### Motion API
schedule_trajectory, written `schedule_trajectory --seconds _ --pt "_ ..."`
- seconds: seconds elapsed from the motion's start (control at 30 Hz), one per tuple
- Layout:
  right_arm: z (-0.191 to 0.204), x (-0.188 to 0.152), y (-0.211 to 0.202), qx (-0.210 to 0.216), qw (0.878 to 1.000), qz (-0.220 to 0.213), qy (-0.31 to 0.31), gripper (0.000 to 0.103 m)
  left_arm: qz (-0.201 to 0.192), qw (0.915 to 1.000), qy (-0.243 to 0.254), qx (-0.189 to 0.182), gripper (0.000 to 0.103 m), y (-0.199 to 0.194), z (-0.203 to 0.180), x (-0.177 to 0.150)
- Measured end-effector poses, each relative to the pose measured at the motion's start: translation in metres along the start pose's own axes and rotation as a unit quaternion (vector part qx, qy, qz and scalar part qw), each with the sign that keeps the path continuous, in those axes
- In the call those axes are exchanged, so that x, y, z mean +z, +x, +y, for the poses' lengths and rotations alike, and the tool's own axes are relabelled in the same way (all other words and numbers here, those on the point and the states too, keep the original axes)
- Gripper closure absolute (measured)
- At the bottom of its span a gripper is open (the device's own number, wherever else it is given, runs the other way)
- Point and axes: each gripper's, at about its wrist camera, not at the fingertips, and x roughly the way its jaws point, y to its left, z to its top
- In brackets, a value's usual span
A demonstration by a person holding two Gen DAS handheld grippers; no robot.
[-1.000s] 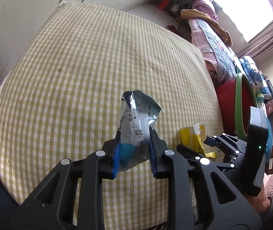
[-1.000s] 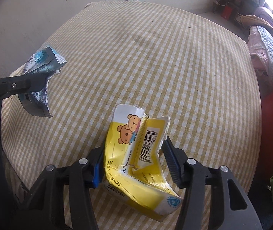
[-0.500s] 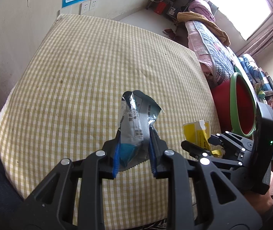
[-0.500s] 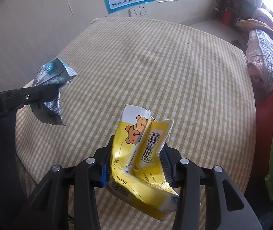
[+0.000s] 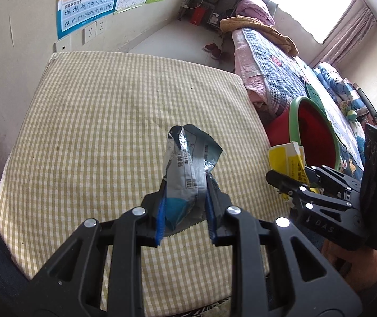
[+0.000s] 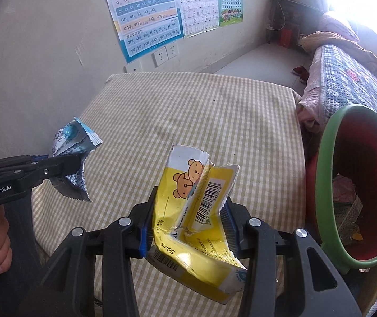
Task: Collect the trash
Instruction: 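Carry the silver-blue wrapper and yellow carton over the red bin, then open both tools to drop the wrapper and carton into the bin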
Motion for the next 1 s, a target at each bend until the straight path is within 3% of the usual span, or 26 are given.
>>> schedule_trajectory --seconds 0.57,1.0 --pt "-0.088 0.004 -0.048 -0.066 0.994 -0.054 0.065 0.06 -0.002 0.9955 0.083 -0.044 0.08 0.026 -0.097 0.043" --pt "-0.156 -0.01 -0.068 -0.098 0.985 -0.069 0.123 0.06 0.013 0.9853 0.146 -0.087 0.08 0.063 -0.18 0.062"
